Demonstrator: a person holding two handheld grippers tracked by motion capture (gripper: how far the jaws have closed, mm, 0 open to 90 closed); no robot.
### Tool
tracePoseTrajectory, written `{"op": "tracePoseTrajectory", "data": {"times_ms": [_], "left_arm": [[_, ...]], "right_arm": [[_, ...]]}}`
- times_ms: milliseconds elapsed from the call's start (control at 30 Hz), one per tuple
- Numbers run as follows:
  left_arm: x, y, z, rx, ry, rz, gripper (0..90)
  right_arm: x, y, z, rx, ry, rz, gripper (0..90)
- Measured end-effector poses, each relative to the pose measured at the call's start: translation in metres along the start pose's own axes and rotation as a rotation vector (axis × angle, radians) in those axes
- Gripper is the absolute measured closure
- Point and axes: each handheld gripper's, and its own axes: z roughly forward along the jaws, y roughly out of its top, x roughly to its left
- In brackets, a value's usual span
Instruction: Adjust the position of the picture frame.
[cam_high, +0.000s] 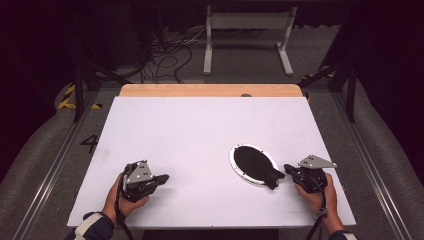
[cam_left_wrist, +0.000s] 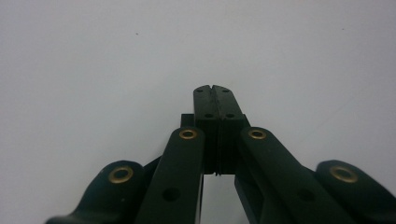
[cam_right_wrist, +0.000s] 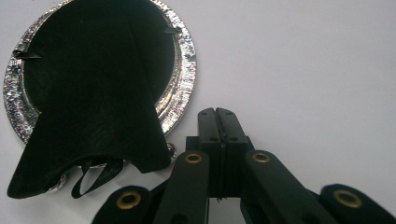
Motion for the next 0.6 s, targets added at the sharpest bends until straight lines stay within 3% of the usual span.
{"op": "tracePoseTrajectory", "data": {"times_ms": [433, 600], "left_arm": [[-0.021, 0.028, 0.04, 0.043, -0.081, 0.086, 90.0], [-0.026, 0.039, 0.054, 0.046, -0.099, 0.097, 90.0]], "right_arm": [[0.002, 0.007, 0.01, 0.026, 0.041, -0.013, 90.0], [0.005, 0.008, 0.012, 0.026, 0.052, -0.018, 90.0]]}}
